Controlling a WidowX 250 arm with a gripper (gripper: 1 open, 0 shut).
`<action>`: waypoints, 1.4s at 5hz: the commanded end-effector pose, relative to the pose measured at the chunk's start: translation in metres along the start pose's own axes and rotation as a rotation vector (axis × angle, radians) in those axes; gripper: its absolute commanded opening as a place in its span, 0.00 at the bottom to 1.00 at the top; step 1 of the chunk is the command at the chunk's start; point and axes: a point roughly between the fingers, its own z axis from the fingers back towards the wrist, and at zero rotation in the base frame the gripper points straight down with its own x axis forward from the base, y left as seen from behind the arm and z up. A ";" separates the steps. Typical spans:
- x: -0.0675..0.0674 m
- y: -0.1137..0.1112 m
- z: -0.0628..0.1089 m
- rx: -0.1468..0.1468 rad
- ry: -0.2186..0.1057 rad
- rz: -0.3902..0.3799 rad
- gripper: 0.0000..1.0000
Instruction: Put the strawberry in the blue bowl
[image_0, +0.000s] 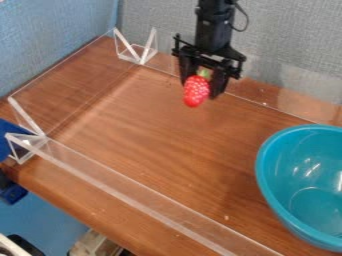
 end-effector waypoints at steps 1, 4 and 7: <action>-0.004 -0.031 0.037 -0.010 -0.091 -0.061 0.00; 0.000 -0.138 0.024 -0.043 -0.072 -0.233 0.00; 0.002 -0.153 -0.003 -0.040 -0.036 -0.248 0.00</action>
